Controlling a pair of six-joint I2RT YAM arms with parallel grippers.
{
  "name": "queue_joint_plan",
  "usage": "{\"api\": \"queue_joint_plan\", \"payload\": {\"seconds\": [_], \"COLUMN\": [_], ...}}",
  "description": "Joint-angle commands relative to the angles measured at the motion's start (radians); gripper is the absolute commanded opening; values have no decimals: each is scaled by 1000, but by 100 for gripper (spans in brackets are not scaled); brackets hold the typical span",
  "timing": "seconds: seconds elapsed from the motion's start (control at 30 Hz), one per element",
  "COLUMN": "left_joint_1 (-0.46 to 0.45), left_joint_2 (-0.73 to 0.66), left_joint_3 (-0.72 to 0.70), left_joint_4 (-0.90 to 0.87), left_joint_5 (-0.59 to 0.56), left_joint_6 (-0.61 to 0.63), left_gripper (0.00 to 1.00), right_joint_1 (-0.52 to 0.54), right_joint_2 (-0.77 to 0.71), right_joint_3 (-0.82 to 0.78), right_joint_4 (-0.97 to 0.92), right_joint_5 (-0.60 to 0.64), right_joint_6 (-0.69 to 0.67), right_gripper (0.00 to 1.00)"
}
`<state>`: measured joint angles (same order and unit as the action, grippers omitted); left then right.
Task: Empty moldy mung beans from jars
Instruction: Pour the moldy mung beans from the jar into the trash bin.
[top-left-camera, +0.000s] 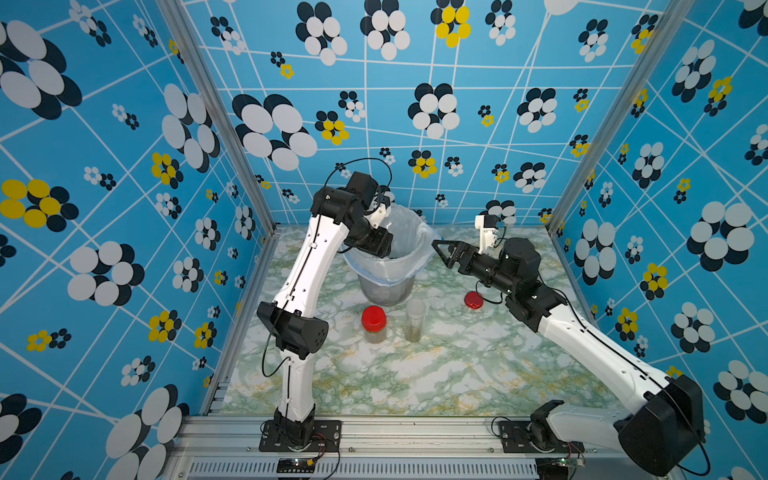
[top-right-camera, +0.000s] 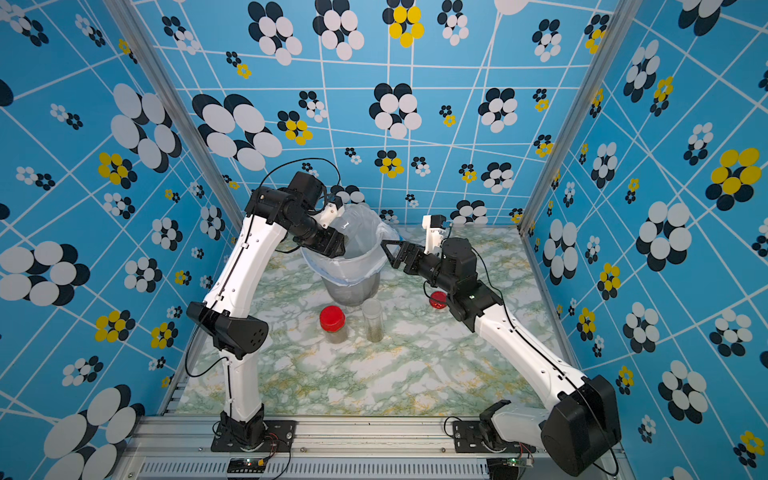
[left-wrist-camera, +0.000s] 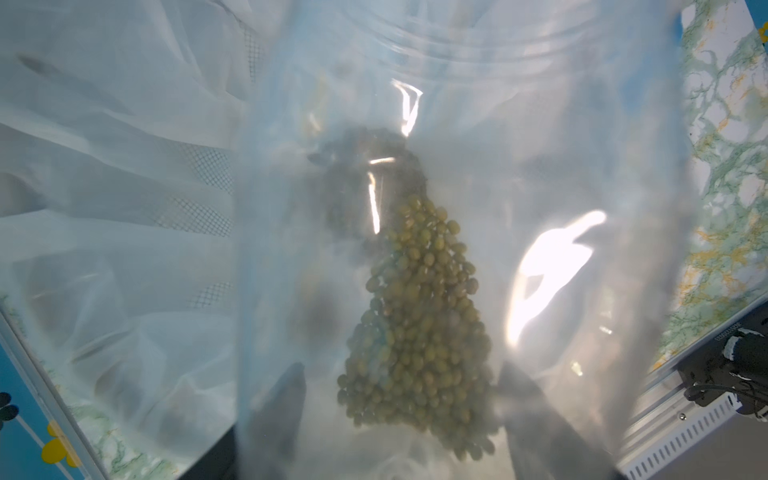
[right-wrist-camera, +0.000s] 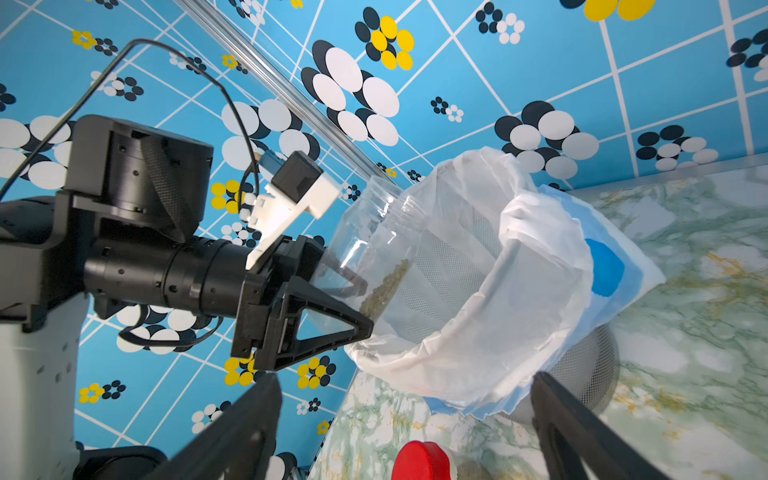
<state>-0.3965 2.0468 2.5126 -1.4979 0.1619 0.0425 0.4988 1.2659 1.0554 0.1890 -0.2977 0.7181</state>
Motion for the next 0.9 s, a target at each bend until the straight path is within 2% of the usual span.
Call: {"api": "queue_joint_plan", "payload": {"seconds": [0.0, 0.17, 0.3, 0.53, 0.7, 0.87], "left_joint_1": [8, -12, -27, -12, -17, -35], "left_joint_2": [12, 47, 16, 2, 26, 21], "left_joint_3": [40, 105, 153, 146, 64, 44], "left_joint_4": [-37, -91, -94, -108, -127, -104], "left_joint_5": [7, -81, -142, -100, -82, -86], "left_joint_6": [-37, -54, -56, -41, -21, -3], "left_gripper": [61, 58, 57, 54, 54, 55], "right_joint_1": [4, 4, 4, 3, 4, 26], "right_joint_2": [-26, -42, -67, -83, 10, 124], "right_joint_3": [46, 64, 64, 81, 135, 253], "right_joint_4": [-48, -122, -163, -173, -143, -146], "right_joint_5": [24, 29, 54, 74, 38, 14], "right_joint_6": [-28, -61, -82, -92, -63, -80], "right_gripper": [96, 96, 96, 96, 95, 93]}}
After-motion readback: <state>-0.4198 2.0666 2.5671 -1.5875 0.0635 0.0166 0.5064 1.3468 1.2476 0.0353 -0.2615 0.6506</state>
